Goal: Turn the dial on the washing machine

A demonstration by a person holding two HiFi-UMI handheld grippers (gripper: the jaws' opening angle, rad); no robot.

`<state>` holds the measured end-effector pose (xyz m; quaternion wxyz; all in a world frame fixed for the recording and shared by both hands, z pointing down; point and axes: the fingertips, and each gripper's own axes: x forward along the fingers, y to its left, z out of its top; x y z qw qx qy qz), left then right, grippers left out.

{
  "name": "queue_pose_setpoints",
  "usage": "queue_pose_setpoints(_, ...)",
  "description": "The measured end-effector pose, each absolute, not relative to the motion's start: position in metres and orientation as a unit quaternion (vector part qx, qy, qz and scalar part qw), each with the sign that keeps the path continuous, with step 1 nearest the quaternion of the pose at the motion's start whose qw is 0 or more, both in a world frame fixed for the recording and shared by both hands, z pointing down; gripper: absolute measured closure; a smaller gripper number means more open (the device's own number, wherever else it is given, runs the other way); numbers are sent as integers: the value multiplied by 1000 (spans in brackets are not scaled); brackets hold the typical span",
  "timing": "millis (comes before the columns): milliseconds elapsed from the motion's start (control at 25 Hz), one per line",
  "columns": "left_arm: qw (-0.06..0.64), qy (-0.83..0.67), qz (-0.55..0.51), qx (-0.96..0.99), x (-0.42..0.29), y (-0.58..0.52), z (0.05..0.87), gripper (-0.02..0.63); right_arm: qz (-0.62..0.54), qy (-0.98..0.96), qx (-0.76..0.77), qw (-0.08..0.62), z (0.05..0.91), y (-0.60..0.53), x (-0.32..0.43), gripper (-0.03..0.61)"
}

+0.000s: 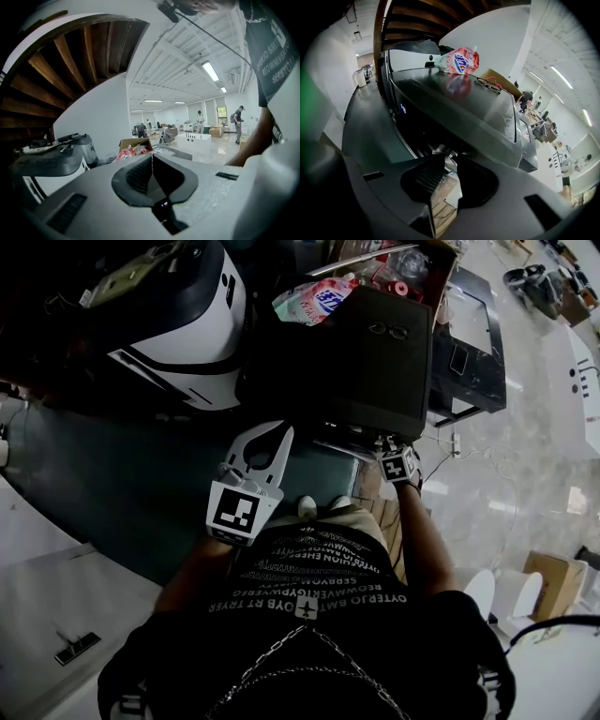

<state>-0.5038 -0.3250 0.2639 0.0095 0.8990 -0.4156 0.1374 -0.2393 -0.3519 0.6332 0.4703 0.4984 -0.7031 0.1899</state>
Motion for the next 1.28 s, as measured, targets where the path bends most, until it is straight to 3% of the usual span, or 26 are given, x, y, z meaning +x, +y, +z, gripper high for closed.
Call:
queue_pose_setpoints(280,7,-423,143,895,-510,-322,268,601,207,-693,506,470,640,-350,-233,480)
queue_pose_setpoints(520,9,-420,143,896,-505,-322,264,601,155,-718,476,483,632,-354,-260,468)
queue_pose_setpoints(640,8,-417,140,898,-499,-321,263,601,159,-705,484,493,633,-353,-253,491)
queue_pose_setpoints(920,12,-414,140,899,-499,-321,265,601,199,-712,483,470,646,-346,-238,416)
queue_pose_setpoints(1280,14,-420,137,897,-506,-321,264,601,152,-727,470,477,626,-350,-263,426)
